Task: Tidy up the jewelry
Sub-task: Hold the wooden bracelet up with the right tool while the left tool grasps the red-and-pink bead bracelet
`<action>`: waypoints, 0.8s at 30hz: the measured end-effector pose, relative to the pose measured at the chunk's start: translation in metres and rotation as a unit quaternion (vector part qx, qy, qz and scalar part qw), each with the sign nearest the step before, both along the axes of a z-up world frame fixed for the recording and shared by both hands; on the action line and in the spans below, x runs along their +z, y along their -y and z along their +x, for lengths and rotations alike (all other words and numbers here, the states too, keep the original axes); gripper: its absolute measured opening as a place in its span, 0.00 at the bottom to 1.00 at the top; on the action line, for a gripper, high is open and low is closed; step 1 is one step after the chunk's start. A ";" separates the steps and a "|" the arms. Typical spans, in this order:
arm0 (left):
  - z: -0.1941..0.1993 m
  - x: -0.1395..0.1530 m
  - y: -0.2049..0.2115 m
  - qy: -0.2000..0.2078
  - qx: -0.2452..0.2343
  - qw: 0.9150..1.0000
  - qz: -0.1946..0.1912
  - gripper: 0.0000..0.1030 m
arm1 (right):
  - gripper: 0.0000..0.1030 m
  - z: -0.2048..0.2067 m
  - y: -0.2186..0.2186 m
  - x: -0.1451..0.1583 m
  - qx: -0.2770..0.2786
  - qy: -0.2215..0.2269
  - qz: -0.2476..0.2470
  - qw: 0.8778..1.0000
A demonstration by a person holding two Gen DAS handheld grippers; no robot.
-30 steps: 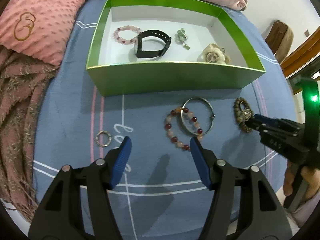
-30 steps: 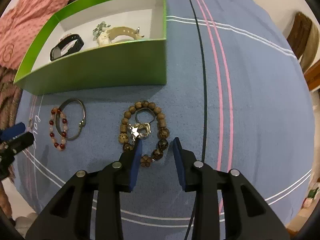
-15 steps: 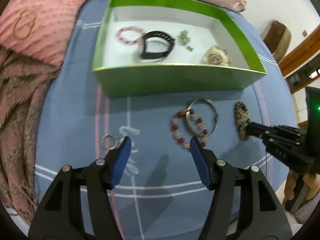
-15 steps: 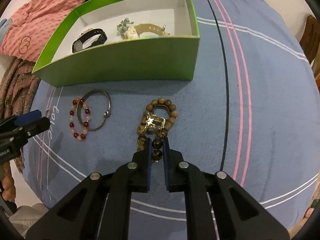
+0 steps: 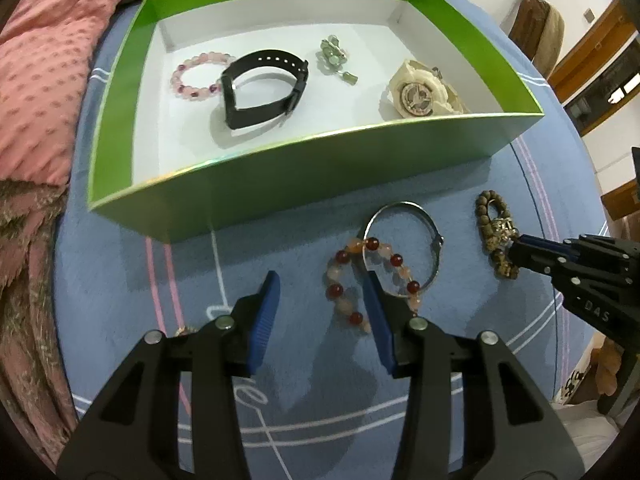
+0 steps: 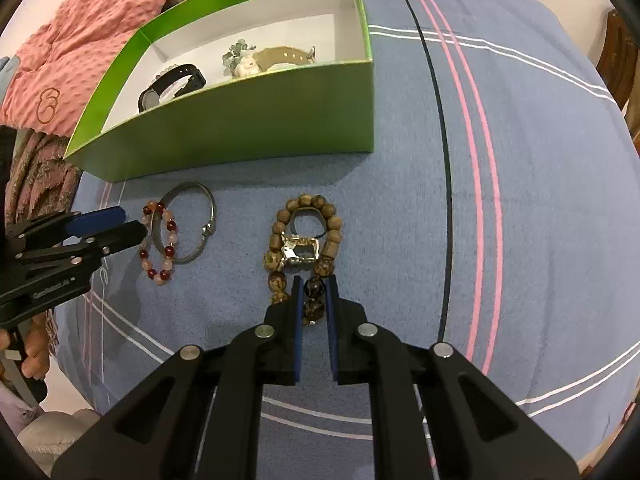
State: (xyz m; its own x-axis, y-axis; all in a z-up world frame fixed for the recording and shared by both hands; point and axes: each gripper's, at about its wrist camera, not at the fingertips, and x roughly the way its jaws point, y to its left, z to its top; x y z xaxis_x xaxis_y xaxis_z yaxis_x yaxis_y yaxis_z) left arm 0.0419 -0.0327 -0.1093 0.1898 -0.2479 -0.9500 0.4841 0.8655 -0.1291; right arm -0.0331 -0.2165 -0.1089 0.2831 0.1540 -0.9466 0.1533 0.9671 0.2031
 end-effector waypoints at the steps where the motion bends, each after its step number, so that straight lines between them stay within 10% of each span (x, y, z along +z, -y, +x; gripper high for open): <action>1: 0.001 -0.002 0.001 0.000 -0.001 1.000 0.002 0.42 | 0.10 0.000 -0.001 0.000 0.000 0.000 0.000 1.000; 9: 0.003 -0.004 0.014 0.031 -0.009 0.999 0.041 0.35 | 0.10 0.001 -0.002 -0.002 -0.002 -0.004 -0.001 1.000; 11: 0.003 -0.003 0.016 0.035 -0.006 0.998 0.047 0.08 | 0.10 0.001 -0.002 -0.002 -0.002 -0.004 -0.003 1.000; 24: -0.009 0.044 -0.020 0.042 0.033 0.998 -0.026 0.07 | 0.10 0.003 0.005 0.022 -0.013 0.020 -0.020 1.000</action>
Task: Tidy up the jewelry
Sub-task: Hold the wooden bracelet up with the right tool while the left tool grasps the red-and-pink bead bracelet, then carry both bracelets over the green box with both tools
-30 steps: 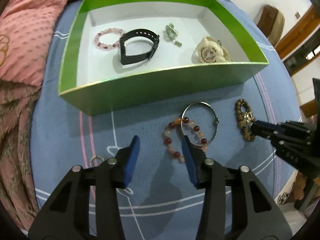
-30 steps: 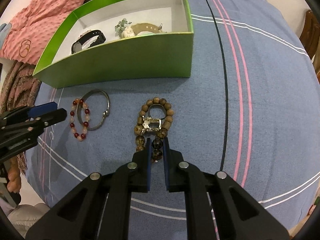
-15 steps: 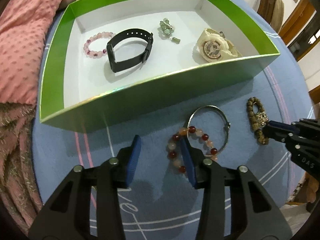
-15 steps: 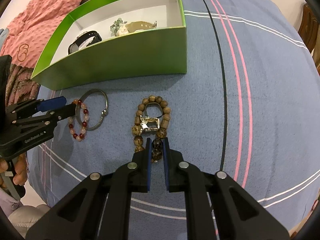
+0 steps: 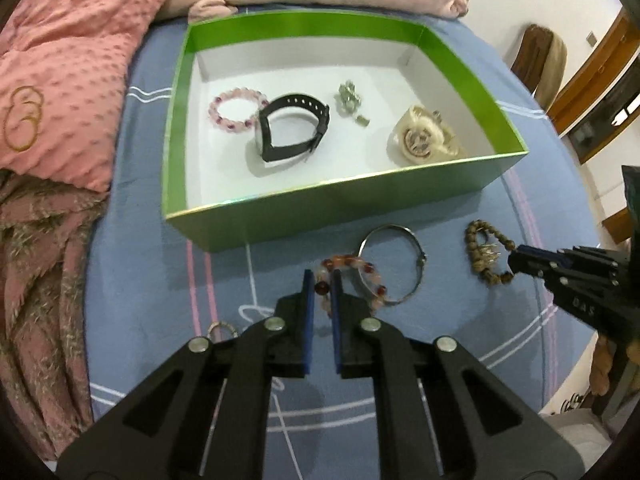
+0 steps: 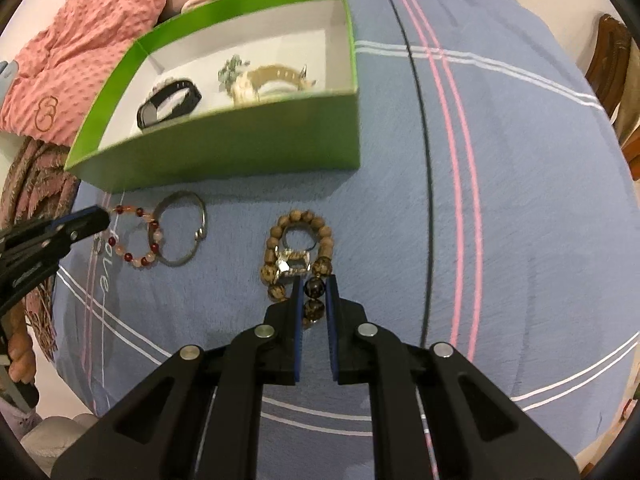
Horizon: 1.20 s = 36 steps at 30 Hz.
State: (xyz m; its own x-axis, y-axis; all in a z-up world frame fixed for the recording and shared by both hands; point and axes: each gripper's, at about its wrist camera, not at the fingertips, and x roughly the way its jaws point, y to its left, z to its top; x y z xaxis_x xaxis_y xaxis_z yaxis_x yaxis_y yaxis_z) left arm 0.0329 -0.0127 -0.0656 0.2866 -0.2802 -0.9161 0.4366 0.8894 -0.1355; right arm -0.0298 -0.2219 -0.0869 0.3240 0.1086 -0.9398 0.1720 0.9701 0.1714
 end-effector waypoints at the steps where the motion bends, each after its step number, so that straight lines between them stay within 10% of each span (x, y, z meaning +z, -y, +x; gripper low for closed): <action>1: -0.003 0.004 -0.004 0.004 0.002 1.000 -0.004 0.07 | 0.10 0.000 0.003 0.005 -0.002 0.005 0.000 1.000; 16: -0.021 0.056 -0.031 0.059 0.040 0.997 -0.006 0.07 | 0.10 0.009 -0.002 0.080 0.008 0.074 -0.016 0.997; 36: -0.024 0.096 -0.014 0.114 0.047 0.992 -0.003 0.08 | 0.10 0.022 -0.054 0.104 0.079 0.113 -0.040 0.990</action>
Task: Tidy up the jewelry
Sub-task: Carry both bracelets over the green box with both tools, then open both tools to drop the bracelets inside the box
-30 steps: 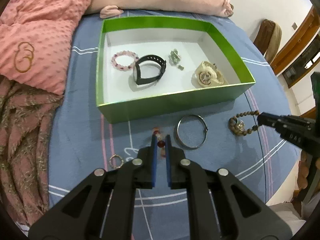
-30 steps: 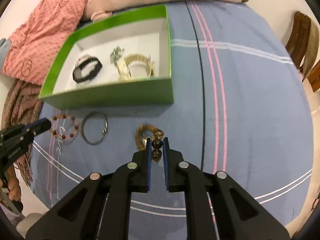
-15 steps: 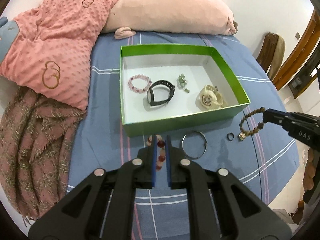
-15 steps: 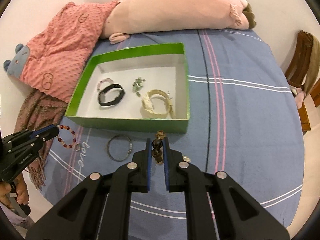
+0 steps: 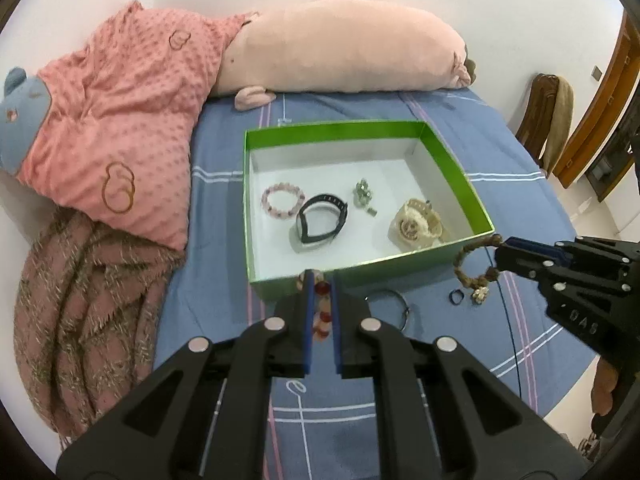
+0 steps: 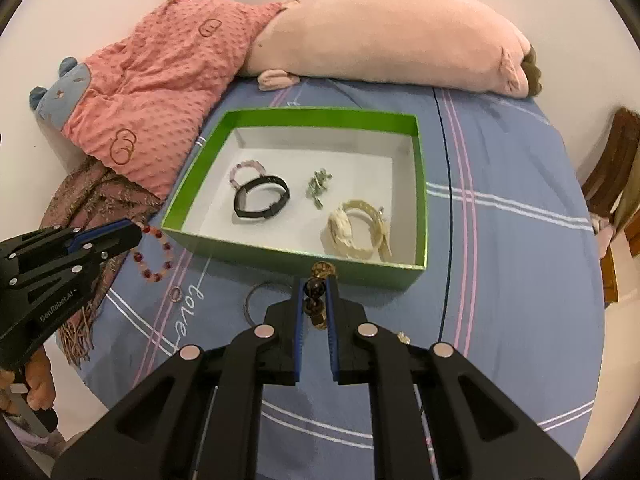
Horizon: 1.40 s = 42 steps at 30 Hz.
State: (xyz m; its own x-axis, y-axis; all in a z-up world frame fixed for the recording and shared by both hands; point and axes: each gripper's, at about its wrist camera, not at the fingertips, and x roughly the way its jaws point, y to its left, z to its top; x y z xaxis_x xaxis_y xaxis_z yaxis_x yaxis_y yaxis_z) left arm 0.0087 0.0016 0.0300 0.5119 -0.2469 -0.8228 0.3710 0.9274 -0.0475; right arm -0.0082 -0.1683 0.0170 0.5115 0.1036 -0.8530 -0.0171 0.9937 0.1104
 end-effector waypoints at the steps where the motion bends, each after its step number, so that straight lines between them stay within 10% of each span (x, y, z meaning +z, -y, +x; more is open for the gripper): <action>1: 0.000 0.002 0.001 0.003 0.000 1.000 0.000 0.08 | 0.10 0.001 -0.001 0.001 0.002 0.002 -0.001 1.000; 18: 0.055 0.035 0.026 0.039 -0.026 0.998 -0.028 0.08 | 0.10 0.064 0.020 0.035 -0.019 0.064 0.008 0.998; 40: 0.119 -0.071 0.058 -0.079 -0.028 0.996 -0.004 0.08 | 0.10 0.143 0.010 -0.071 -0.013 -0.049 0.000 0.999; 42: 0.119 -0.074 0.060 -0.084 -0.030 0.996 -0.005 0.08 | 0.22 0.142 0.012 -0.071 -0.016 -0.051 -0.005 0.999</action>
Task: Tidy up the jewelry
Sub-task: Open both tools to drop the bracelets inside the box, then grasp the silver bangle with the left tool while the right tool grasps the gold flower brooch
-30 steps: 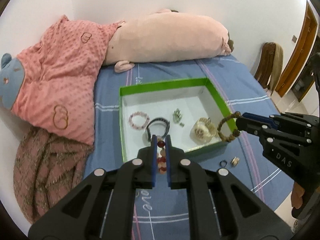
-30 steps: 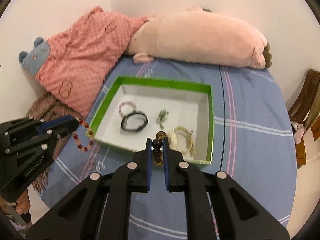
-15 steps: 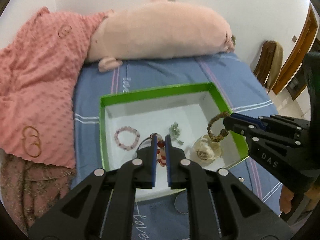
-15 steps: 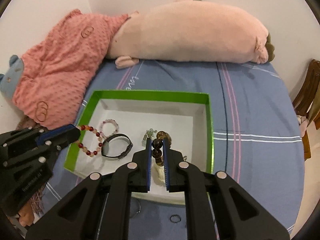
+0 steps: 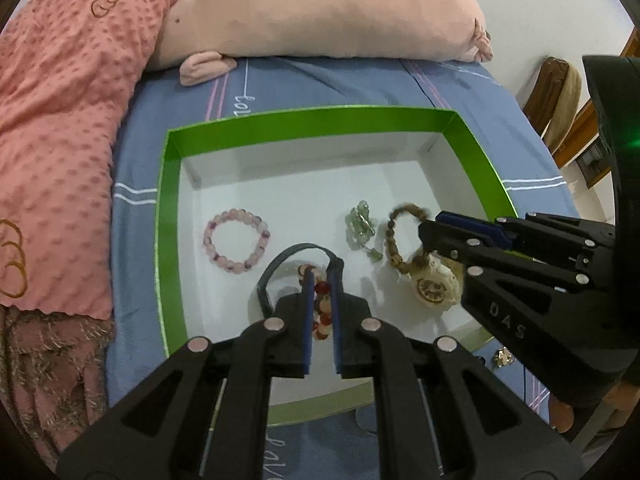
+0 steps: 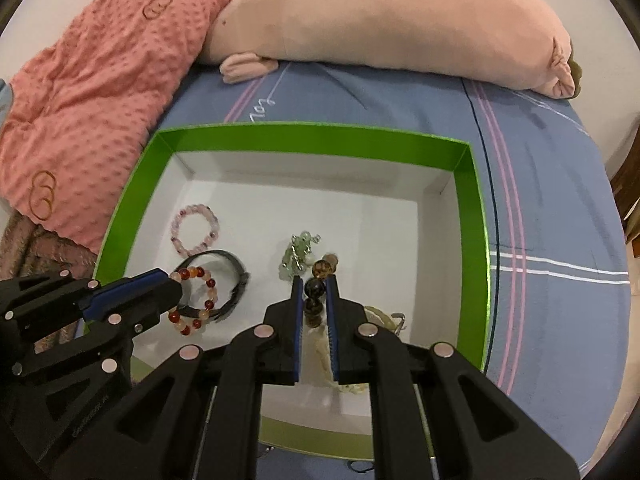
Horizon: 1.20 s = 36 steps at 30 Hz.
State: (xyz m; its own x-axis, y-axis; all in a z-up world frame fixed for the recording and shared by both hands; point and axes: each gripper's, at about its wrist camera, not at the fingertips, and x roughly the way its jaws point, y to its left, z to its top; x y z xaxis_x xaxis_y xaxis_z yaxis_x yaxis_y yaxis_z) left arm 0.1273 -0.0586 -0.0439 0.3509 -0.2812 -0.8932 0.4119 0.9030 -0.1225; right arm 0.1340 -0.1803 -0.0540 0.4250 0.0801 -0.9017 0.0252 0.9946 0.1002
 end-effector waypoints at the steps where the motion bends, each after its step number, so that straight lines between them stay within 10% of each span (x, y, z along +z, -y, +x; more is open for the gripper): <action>1: 0.000 0.000 0.000 0.000 0.001 1.000 0.000 0.10 | 0.35 -0.001 0.001 0.001 -0.003 0.002 -0.002 1.000; 3: -0.002 0.003 -0.002 0.004 0.001 1.000 -0.002 0.27 | 0.49 -0.007 0.008 0.012 -0.011 0.018 0.000 1.000; 14: -0.063 0.059 -0.038 0.053 0.022 0.998 -0.017 0.43 | 0.49 -0.088 0.058 0.077 -0.046 0.060 -0.001 0.997; 24: -0.117 -0.024 -0.002 -0.046 -0.039 0.998 0.025 0.44 | 0.49 -0.143 0.074 -0.024 -0.084 -0.079 -0.019 0.993; 36: -0.101 -0.054 0.008 -0.099 -0.017 0.995 0.003 0.27 | 0.49 -0.136 0.057 -0.053 -0.076 -0.097 -0.016 0.992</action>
